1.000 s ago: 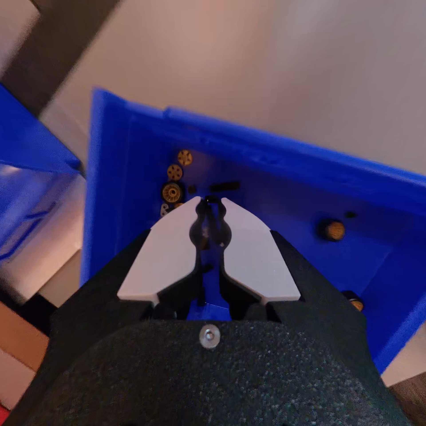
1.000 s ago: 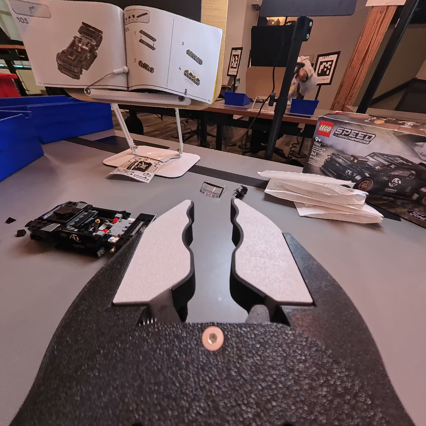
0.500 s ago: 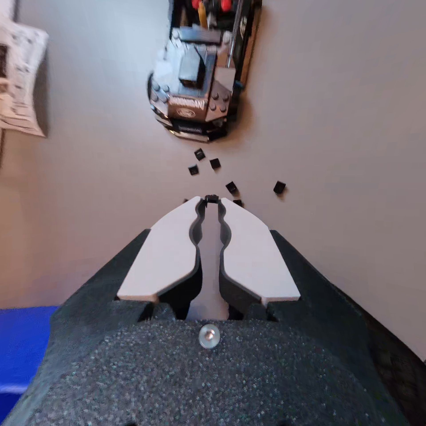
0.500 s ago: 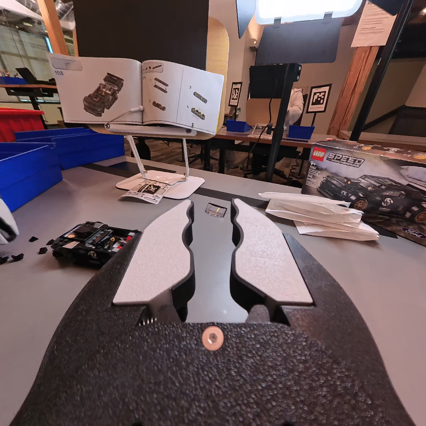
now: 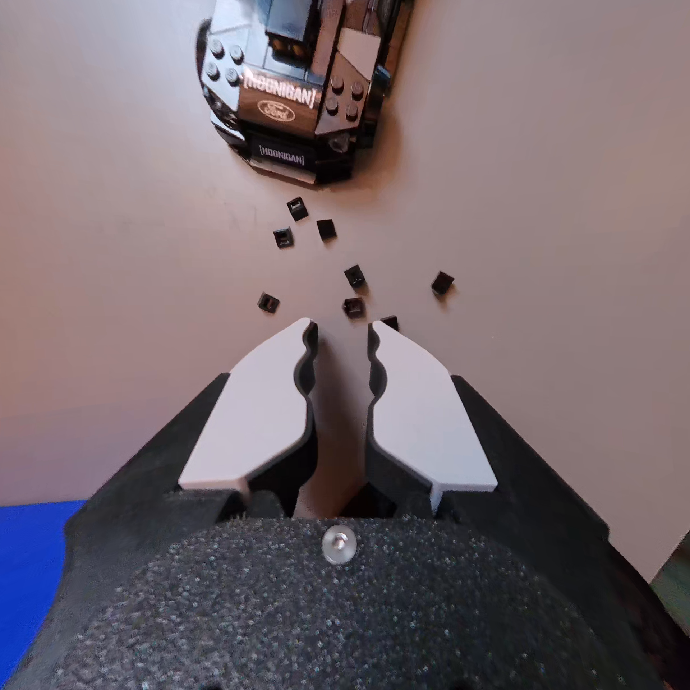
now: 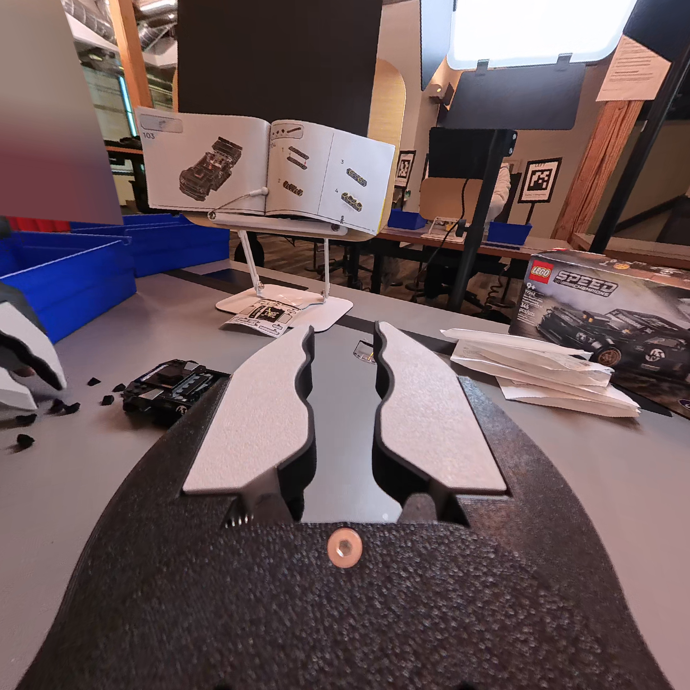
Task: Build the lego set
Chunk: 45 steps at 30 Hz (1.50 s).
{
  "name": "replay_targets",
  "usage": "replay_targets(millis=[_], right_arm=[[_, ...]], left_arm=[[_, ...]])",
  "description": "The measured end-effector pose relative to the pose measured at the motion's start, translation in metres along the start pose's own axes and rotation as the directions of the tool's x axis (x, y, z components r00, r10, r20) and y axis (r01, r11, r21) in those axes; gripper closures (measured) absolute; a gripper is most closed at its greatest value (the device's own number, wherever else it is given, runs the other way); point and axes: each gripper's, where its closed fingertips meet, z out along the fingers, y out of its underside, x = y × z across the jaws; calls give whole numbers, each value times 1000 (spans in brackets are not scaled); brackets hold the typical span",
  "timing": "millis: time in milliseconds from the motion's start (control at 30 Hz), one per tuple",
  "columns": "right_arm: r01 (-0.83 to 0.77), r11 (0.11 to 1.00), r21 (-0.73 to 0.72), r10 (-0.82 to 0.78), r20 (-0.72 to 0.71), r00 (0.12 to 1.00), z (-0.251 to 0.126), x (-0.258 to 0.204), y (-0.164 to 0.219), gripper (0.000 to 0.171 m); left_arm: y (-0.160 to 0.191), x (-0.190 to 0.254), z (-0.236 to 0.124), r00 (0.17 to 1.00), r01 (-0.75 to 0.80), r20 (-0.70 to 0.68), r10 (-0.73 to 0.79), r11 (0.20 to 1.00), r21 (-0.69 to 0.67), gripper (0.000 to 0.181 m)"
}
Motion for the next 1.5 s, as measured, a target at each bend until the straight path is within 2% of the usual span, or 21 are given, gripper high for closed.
replay_targets(millis=[200, 400, 600, 733, 933, 1100, 1233, 1500], right_arm=[[-18, 1000, -12, 18, 4, 1000, 2, 1, 4, 141], [-15, 1000, -27, 15, 7, 1000, 3, 0, 8, 141], [-30, 999, -35, 30, -1, 1000, 3, 3, 11, 141], [-35, 999, -34, 35, -1, 999, 3, 4, 10, 141], [-37, 999, -35, 38, 2, 999, 3, 4, 11, 141], [-38, 999, -36, 39, 6, 999, 3, 3, 11, 141], [-37, 999, -38, 37, 5, 999, 3, 3, 11, 141], [-39, 999, -35, 39, 5, 999, 3, 3, 10, 141]], left_arm=[[5, 12, -18, 997, 12, -79, -6, 997, 79, 152], [6, 14, -2, 999, 7, -36, -4, 998, 70, 149], [-11, 16, 10, 997, 18, -72, -11, 995, 94, 152], [-18, 23, 12, 992, 11, -129, 2, 995, 101, 151], [-17, 45, 5, 963, -58, -258, 84, 993, 106, 161], [-31, 39, -1, 973, -17, -224, 56, 985, 171, 147], [-29, 42, 14, 975, -39, -210, 66, 991, 132, 130], [-14, 32, 12, 985, -127, -110, 132, 990, 57, 154]])
